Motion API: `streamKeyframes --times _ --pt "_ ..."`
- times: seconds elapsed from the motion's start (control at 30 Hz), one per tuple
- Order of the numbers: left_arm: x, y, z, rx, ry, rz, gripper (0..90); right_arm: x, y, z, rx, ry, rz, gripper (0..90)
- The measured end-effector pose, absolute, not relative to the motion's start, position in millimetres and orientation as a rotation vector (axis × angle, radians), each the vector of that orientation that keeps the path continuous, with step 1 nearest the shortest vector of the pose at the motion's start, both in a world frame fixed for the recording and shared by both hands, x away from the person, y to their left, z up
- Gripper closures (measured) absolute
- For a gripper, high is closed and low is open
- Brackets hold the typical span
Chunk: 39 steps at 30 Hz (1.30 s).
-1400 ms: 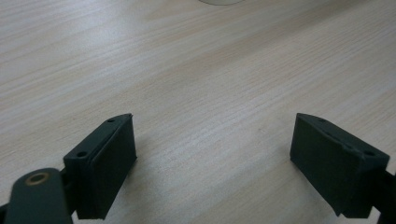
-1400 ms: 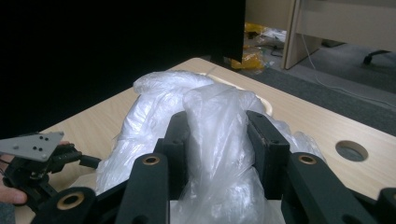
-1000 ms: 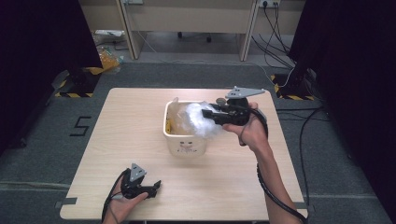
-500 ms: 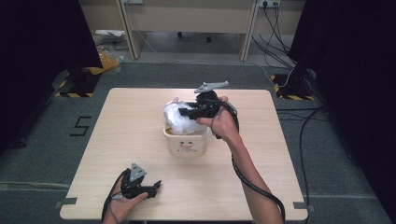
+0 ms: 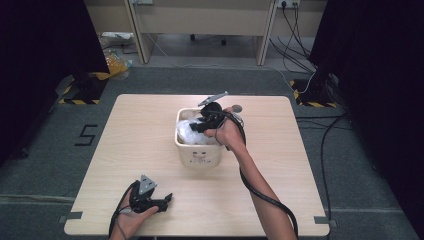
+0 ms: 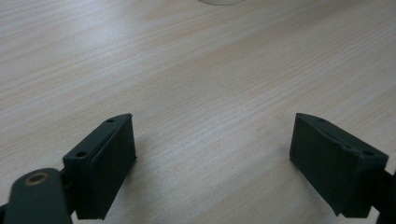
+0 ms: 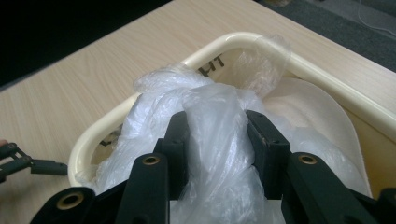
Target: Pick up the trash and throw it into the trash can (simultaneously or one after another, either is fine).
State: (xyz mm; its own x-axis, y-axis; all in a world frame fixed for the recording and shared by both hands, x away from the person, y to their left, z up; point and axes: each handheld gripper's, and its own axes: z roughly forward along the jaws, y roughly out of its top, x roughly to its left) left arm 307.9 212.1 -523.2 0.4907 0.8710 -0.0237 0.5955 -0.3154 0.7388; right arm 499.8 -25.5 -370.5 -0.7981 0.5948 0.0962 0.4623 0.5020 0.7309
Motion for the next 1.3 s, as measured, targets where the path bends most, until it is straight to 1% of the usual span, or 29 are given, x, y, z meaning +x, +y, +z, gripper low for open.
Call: streamKeyframes --times 0.27,0.83,0.9,0.93,1.0,1.03,1.2,1.3 --pt "308.0 212.2 -523.2 2.036 1.203 0.504 13.6 497.3 -8.8 -384.0 0.863 2.643 1.035 64.1" --pt "308.0 212.2 -523.3 2.036 1.203 0.505 13.6 501.5 -5.1 -394.9 0.903 2.717 0.987 62.9" --pt "308.0 212.2 -523.2 2.037 1.203 0.504 13.6 502.3 -5.3 -394.5 0.915 2.718 0.999 59.9" --pt "308.0 212.2 -523.2 2.036 1.202 0.505 13.6 502.3 -5.8 -393.6 0.934 2.714 1.018 56.9" --pt "308.0 212.1 -523.3 2.034 1.204 0.503 13.6 502.1 -8.2 -389.2 0.976 2.684 1.123 48.0" --pt "308.0 212.1 -523.3 2.035 1.204 0.503 13.5 501.5 -10.7 -384.6 0.996 2.662 1.175 46.5" --pt "308.0 211.9 -523.4 2.031 1.205 0.503 13.6 494.1 -30.8 -354.2 0.981 2.544 1.291 43.6" --pt "307.9 211.9 -523.4 2.031 1.205 0.503 13.5 488.1 -46.4 -342.6 0.973 2.495 1.330 42.3"
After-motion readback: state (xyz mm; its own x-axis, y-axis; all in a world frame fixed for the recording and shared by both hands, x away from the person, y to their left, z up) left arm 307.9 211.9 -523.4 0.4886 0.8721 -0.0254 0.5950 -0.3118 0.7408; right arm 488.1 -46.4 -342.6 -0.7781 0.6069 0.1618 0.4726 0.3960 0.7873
